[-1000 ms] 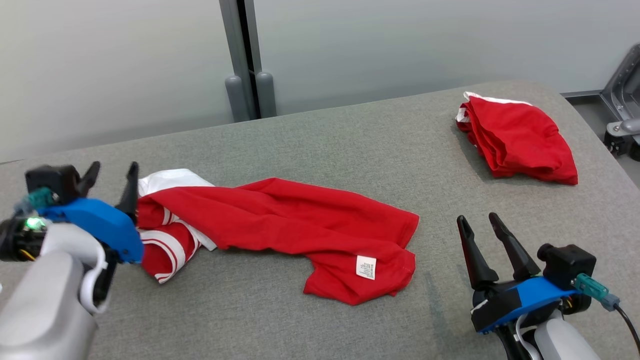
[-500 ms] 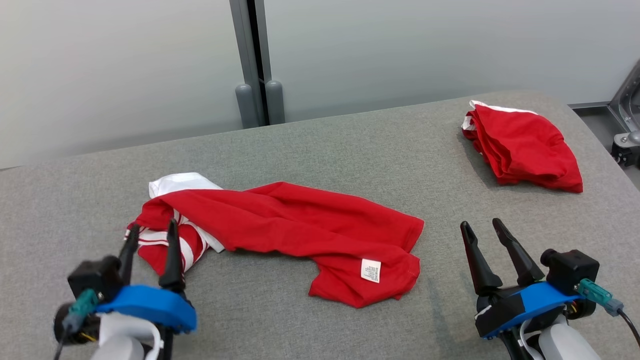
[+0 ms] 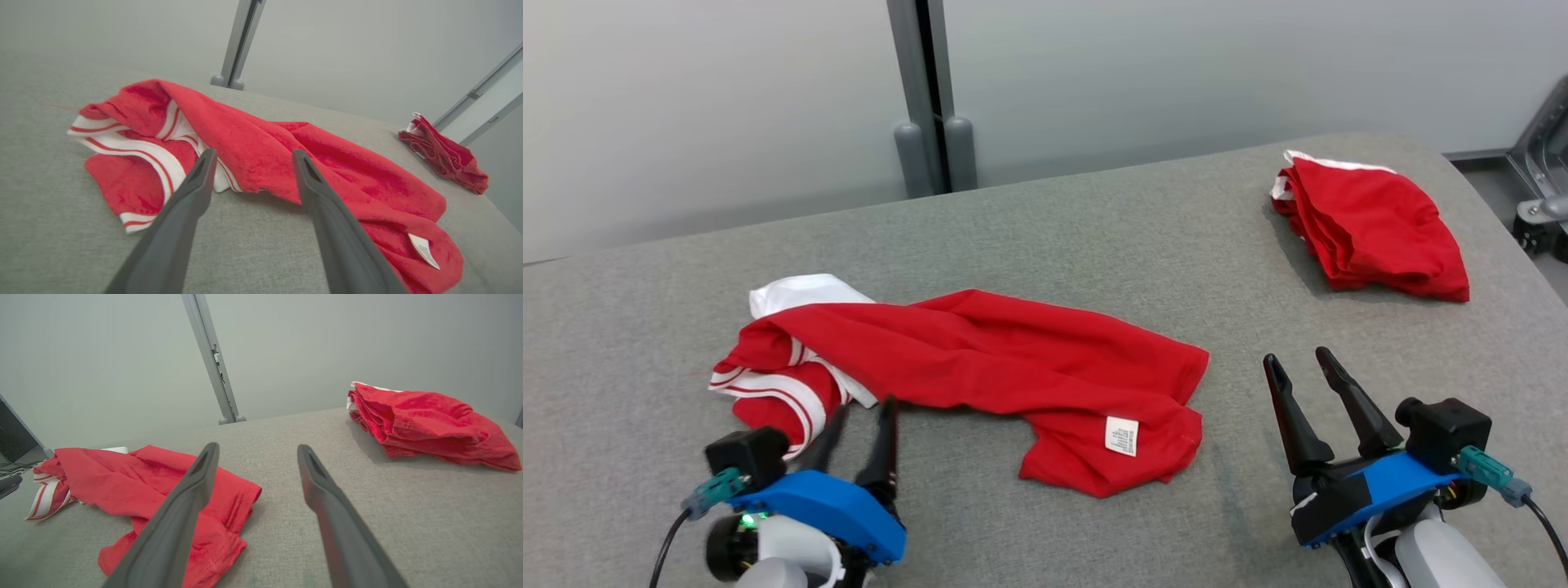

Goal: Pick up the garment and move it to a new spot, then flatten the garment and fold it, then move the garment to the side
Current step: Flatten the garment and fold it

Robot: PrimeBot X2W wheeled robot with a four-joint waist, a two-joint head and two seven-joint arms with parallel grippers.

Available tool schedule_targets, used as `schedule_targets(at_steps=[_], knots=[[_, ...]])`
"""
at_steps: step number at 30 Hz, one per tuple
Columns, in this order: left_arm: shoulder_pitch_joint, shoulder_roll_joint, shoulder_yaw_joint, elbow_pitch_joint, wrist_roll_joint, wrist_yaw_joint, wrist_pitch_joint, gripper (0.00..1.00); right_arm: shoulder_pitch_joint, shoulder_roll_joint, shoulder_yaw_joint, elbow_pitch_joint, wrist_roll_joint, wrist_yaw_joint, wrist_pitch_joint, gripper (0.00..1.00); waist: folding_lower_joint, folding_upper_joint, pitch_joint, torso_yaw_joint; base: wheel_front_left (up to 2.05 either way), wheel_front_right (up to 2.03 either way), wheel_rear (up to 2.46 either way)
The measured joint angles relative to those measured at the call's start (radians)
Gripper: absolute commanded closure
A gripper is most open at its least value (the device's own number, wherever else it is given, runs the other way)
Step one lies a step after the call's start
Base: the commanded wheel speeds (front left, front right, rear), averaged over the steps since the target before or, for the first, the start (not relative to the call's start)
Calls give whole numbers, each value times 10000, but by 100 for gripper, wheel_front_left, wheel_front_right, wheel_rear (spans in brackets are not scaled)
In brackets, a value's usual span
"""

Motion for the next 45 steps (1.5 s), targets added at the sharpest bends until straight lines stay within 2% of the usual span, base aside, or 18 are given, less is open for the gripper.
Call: schedule_targets(at_steps=[1, 4, 9, 16, 22, 23, 24, 25, 26, 33, 39, 42, 45], knots=[[-39, -125, -46, 117, -318, -184, 391, 0, -20, 8, 23, 4, 2, 0, 0, 0, 1, 1, 46, -48, 0, 0, 0], [-235, -232, -48, 583, -1045, -374, 1534, 0, -73, 15, 19, -6, 13, 0, 0, 0, -1, 0, 198, -248, 0, 0, 0], [-641, -606, 382, 1354, -2481, -815, 2673, 0, -183, 90, 48, -15, 65, 0, 0, 0, 0, 1, 455, -632, 0, 0, 0], [-1363, -562, 773, 2529, -2673, -888, 2424, 0, -234, 192, 67, 13, 109, 0, 0, 0, -1, 0, 679, -1103, 0, 0, 0], [-1729, -451, 1037, 3162, -2723, -1037, 1950, 0, -239, 236, 15, 10, 111, 0, 0, 0, 0, 1, 741, -1212, 0, 0, 0], [-1793, -453, 1078, 3198, -2740, -1081, 1877, 4, -242, 242, -2, 8, 111, 0, 0, 0, 0, 1, 750, -1211, 0, 0, 0], [-1855, -449, 1080, 3214, -2740, -1154, 1801, 53, -249, 249, -23, 6, 111, 0, 0, 0, -1, 0, 756, -1207, 0, 0, 0], [-1855, -449, 1080, 3214, -2740, -1154, 1801, 87, -249, 249, -23, 6, 111, 0, 0, 0, -1, 0, 756, -1207, 0, 0, 0], [-1910, -445, 1087, 3210, -2725, -1227, 1649, 100, -259, 257, -46, 2, 111, 0, 0, 0, -1, 1, 761, -1201, 0, 0, 0], [-2251, -347, 798, 2924, -2215, -1402, 1129, 100, -274, 311, -132, -10, 105, 0, 0, 0, -1, 1, 756, -1138, 0, 0, 0], [-3170, -332, 556, 2683, -1653, -1051, 959, 100, -327, 328, -111, -69, 105, 0, 0, 0, -2, 1, 976, -1227, 0, 0, 0], [-3584, -458, 529, 2844, -1634, -1003, 940, 100, -374, 341, -79, -69, 107, 0, 0, 0, -1, 1, 1102, -1288, 0, 0, 0], [-4411, -736, 336, 3672, -1465, -1018, 880, 100, -506, 405, 33, -75, 138, 0, 0, 0, -1, 1, 1346, -1425, 0, 0, 0]])
